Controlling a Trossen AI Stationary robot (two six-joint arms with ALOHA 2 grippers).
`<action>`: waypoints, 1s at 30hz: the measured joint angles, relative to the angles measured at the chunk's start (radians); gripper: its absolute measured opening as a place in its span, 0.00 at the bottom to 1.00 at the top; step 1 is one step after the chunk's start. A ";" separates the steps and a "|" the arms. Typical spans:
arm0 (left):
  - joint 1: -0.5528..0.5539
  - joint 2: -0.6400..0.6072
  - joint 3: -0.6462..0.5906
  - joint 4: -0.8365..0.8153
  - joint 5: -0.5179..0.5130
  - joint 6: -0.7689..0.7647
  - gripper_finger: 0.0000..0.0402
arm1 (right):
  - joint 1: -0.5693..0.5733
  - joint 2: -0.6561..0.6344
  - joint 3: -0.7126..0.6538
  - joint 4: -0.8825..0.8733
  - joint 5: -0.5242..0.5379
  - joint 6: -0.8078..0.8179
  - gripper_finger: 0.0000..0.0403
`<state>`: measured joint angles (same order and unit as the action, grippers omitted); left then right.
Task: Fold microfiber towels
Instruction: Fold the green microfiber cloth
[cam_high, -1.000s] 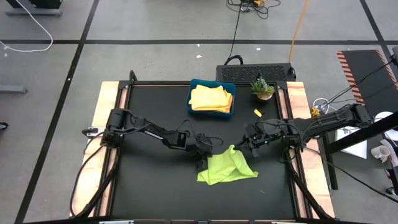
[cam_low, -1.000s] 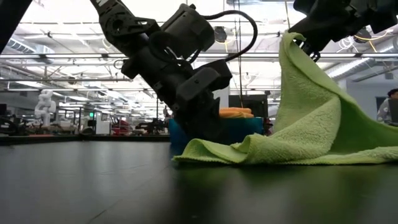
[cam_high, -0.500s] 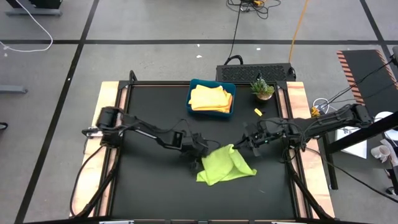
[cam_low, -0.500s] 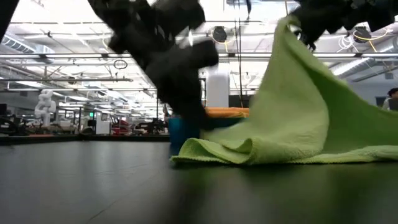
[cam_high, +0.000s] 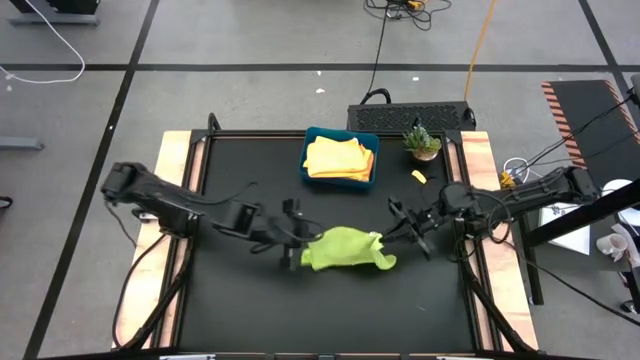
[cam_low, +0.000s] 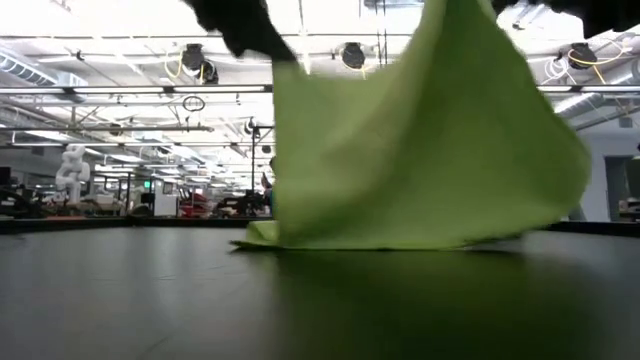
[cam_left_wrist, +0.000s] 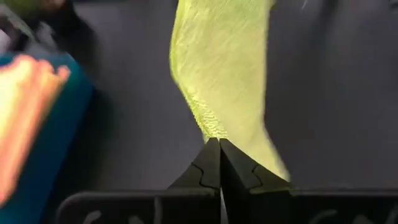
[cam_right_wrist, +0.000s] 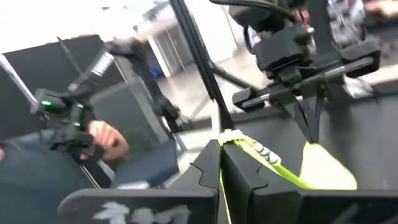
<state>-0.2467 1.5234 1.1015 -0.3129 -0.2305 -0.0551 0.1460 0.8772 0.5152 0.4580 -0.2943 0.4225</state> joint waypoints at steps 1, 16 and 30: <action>-0.013 -0.030 0.000 -0.007 -0.015 -0.001 0.00 | 0.009 0.000 0.000 0.029 0.001 0.001 0.00; -0.235 -0.259 0.002 -0.055 -0.146 -0.071 0.00 | 0.126 0.001 0.000 0.217 -0.051 0.007 0.00; -0.061 -0.267 0.002 -0.344 -0.134 -0.154 0.00 | -0.023 -0.002 0.000 -0.245 -0.019 0.063 0.00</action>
<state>-0.3081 1.2568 1.1034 -0.6566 -0.3644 -0.2095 0.1234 0.8749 0.5152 0.2127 -0.3129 0.4852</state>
